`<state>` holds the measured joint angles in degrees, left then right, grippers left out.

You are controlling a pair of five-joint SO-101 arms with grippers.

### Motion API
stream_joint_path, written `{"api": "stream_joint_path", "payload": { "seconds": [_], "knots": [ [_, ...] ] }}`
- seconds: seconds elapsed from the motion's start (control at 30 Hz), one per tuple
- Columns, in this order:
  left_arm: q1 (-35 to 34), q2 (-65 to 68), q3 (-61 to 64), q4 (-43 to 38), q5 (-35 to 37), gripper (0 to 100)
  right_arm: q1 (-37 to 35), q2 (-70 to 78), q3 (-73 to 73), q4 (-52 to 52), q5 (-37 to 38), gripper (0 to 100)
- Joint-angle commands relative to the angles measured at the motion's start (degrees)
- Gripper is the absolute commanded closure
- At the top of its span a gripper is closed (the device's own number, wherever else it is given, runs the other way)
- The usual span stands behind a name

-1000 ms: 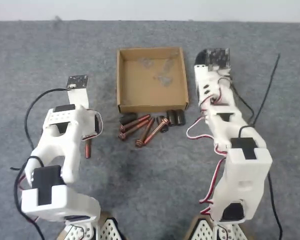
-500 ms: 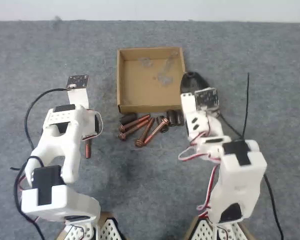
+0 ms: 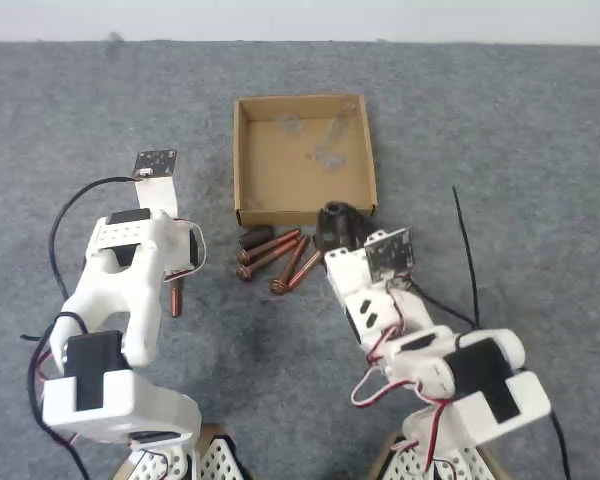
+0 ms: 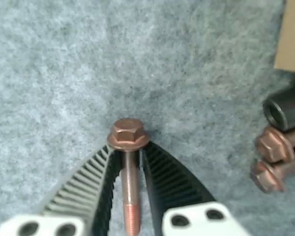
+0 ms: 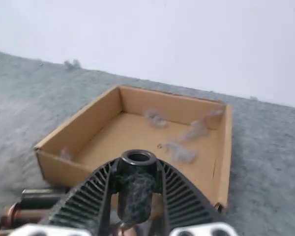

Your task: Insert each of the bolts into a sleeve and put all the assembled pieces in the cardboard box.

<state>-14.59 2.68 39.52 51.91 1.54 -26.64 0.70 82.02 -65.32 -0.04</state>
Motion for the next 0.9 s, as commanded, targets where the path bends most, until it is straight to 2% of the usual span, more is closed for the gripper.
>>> {"api": "stream_joint_path", "payload": {
  "seconds": [0.0, 0.13, 0.4, 0.7, 0.87],
  "knots": [
    [0.26, -3.96, -0.22, -0.88, -0.53, 99, -1.63, -4.88, 2.46, -1.54, -0.70, 99.1],
    [0.26, -3.87, -0.22, -0.79, -0.53, 99, -3.56, -6.64, 6.15, -2.42, -0.70, 99.1],
    [0.26, -3.78, -0.22, -0.70, -0.53, 99, -6.20, -7.87, 13.80, -12.62, -0.62, 99.1],
    [0.35, -4.04, -0.57, -1.85, -0.44, 99, -8.31, -7.78, 13.80, -12.62, -0.70, 99.1],
    [4.92, -7.82, -0.66, -3.08, -0.44, 99, -9.63, -7.43, 11.43, -12.26, -0.70, 99.1]
  ]
}}
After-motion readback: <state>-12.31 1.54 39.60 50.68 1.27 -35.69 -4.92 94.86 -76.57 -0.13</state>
